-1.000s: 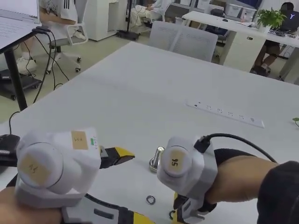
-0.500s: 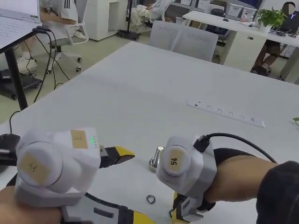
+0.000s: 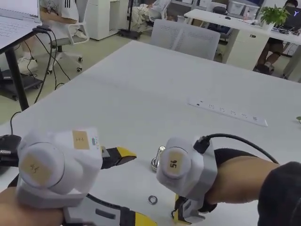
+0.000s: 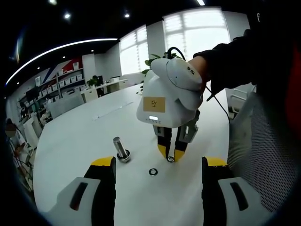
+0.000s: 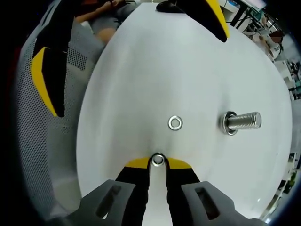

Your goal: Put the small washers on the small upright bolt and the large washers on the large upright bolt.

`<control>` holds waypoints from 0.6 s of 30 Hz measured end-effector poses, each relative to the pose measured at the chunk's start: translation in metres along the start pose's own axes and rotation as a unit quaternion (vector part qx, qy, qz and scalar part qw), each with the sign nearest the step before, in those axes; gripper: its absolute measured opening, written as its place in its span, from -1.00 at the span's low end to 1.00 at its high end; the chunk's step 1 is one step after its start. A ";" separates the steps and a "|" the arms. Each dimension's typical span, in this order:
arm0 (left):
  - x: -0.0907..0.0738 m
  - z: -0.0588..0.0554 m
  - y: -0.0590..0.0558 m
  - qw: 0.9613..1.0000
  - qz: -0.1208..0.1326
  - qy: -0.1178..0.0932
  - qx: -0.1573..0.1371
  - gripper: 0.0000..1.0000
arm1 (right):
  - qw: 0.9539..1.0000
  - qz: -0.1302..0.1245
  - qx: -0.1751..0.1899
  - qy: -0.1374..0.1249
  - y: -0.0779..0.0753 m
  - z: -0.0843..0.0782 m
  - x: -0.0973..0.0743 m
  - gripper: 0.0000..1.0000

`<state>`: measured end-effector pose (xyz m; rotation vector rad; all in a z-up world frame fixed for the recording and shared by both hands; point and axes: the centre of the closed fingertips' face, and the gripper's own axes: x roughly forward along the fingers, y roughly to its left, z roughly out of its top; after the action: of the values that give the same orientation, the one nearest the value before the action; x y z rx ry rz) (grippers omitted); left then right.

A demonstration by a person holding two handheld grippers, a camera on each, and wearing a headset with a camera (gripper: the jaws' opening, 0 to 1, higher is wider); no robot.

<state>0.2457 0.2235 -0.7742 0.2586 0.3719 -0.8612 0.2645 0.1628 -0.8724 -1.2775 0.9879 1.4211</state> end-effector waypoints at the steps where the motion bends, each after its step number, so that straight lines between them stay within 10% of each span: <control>1: 0.000 0.000 0.000 1.000 0.000 0.001 0.000 0.48 | 1.000 0.000 0.000 0.000 0.000 0.000 0.000 -0.72; 18: -0.001 -0.001 -0.001 1.000 0.002 0.002 0.001 0.47 | 1.000 0.000 0.011 -0.006 0.003 -0.005 -0.002 -0.73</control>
<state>0.2440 0.2238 -0.7743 0.2632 0.3744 -0.8579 0.2628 0.1576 -0.8715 -1.2514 0.9937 1.4130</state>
